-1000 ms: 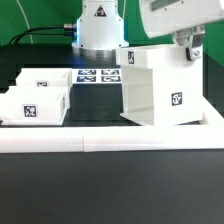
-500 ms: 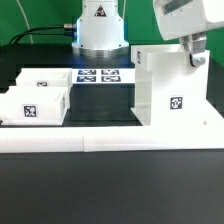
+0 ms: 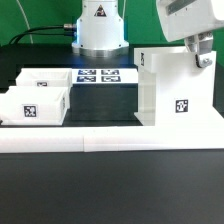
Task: Assemble drawer
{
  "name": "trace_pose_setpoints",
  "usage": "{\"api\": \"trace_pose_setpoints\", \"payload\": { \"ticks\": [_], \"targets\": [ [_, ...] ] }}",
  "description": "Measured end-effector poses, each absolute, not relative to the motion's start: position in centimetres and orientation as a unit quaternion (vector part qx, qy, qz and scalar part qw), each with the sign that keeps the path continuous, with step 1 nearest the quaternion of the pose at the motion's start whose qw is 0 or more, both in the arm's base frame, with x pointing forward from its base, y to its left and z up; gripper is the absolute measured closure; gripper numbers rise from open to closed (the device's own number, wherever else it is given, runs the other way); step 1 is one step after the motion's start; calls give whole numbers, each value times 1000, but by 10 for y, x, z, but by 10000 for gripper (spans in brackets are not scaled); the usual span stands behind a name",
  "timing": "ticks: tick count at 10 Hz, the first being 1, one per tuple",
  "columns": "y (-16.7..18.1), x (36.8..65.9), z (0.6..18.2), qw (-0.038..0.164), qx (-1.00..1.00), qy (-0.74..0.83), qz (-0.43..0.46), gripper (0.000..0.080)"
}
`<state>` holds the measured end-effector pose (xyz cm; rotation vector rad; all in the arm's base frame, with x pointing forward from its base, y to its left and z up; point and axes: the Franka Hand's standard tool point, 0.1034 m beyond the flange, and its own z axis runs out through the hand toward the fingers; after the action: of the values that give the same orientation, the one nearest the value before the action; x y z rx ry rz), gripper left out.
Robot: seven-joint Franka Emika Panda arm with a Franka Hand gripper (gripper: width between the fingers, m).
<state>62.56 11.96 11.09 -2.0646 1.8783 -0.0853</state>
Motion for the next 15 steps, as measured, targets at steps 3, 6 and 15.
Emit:
{"api": "trace_pose_setpoints", "payload": {
  "ticks": [3, 6, 15],
  "targets": [
    [120, 632, 106, 164, -727, 666, -4, 751],
    [124, 634, 104, 161, -731, 663, 1, 751],
    [124, 637, 107, 165, -740, 652, -7, 220]
  ]
}}
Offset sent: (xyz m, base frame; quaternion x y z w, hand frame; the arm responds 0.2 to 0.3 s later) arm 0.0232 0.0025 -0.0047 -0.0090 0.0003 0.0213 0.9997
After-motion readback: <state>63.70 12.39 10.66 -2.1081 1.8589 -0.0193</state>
